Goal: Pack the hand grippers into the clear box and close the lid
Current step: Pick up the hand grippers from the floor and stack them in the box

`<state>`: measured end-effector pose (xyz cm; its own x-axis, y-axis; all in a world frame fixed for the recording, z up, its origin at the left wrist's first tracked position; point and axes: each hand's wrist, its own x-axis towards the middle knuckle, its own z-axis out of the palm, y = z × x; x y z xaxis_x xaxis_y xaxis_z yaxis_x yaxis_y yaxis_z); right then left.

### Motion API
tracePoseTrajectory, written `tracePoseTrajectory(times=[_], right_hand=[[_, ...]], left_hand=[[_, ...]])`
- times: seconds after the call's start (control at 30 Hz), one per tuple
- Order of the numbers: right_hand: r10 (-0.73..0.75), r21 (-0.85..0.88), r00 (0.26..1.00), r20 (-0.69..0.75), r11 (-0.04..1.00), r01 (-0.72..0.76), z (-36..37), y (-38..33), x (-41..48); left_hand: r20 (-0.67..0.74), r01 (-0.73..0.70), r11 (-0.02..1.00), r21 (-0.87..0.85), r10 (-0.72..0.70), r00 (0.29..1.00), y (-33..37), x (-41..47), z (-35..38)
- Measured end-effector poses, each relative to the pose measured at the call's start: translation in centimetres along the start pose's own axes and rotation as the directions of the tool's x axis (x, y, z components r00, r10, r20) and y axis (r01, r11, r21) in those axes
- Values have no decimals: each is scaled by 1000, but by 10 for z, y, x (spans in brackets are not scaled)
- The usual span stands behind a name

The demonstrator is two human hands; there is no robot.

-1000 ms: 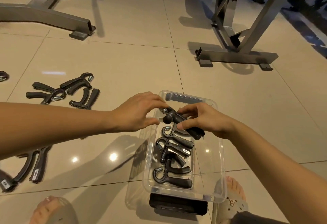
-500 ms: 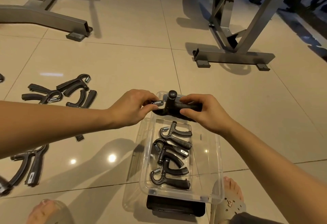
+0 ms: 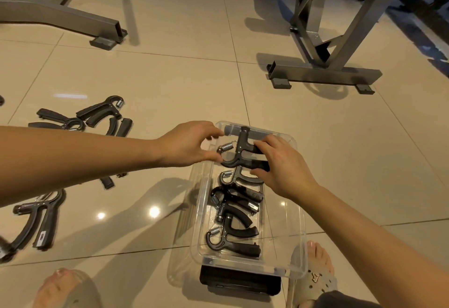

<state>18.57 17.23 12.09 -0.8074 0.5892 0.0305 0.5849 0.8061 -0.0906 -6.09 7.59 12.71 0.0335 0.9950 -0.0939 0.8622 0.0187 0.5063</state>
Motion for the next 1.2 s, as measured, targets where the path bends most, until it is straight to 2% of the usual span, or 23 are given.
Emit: tracePoseTrajectory(times=[0.07,0.13,0.33,0.53,0.8,1.2], right_hand=[[59,20,994,93,998,-61,14,2,-3],[123,36,975,183,991,-132,31,3,-5],[252,67,898,361,953,-294,91,10,5],[321,61,851,416,924,-378,133,13,23],[316,-127,843,435,949,-290,150,15,24],[280,-107,855,436,960,-260,141,14,28]], left_hand=[[75,-49,981,190,35,997,-9,-2,5],[148,-78,957,280,37,988,-17,-5,12],[215,-120,945,305,55,975,-34,-10,23],[216,-137,956,261,81,973,-45,-12,27],[192,-152,963,222,110,975,-50,-11,31],[200,-150,964,218,107,974,-49,-11,30]])
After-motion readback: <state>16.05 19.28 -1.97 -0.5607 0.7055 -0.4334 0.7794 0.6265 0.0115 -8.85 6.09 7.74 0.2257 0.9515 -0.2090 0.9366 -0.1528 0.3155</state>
